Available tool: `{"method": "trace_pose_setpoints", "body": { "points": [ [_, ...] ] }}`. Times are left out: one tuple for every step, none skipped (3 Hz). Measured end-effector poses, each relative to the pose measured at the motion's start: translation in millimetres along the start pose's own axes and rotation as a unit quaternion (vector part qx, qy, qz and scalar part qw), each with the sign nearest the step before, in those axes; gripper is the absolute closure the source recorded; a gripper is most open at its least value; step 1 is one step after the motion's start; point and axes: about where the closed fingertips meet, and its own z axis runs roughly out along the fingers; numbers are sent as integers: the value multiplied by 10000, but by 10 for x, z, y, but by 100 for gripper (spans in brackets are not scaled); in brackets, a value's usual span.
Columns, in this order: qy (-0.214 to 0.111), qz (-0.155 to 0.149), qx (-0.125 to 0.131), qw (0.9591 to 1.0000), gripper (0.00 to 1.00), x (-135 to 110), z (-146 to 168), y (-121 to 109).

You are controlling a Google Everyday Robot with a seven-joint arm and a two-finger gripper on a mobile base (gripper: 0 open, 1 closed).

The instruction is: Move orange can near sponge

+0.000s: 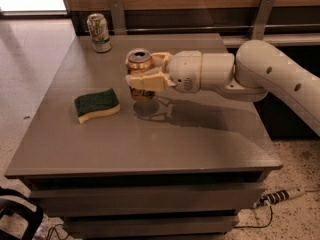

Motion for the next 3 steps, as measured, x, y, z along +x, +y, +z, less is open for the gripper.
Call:
{"method": "trace_pose_setpoints", "body": {
  "points": [
    [9,131,-145,9998,100,78,48,175],
    [131,240,-267,9993,100,213,68,313],
    [197,302,-328,9988,100,368,68,370]
  ]
}}
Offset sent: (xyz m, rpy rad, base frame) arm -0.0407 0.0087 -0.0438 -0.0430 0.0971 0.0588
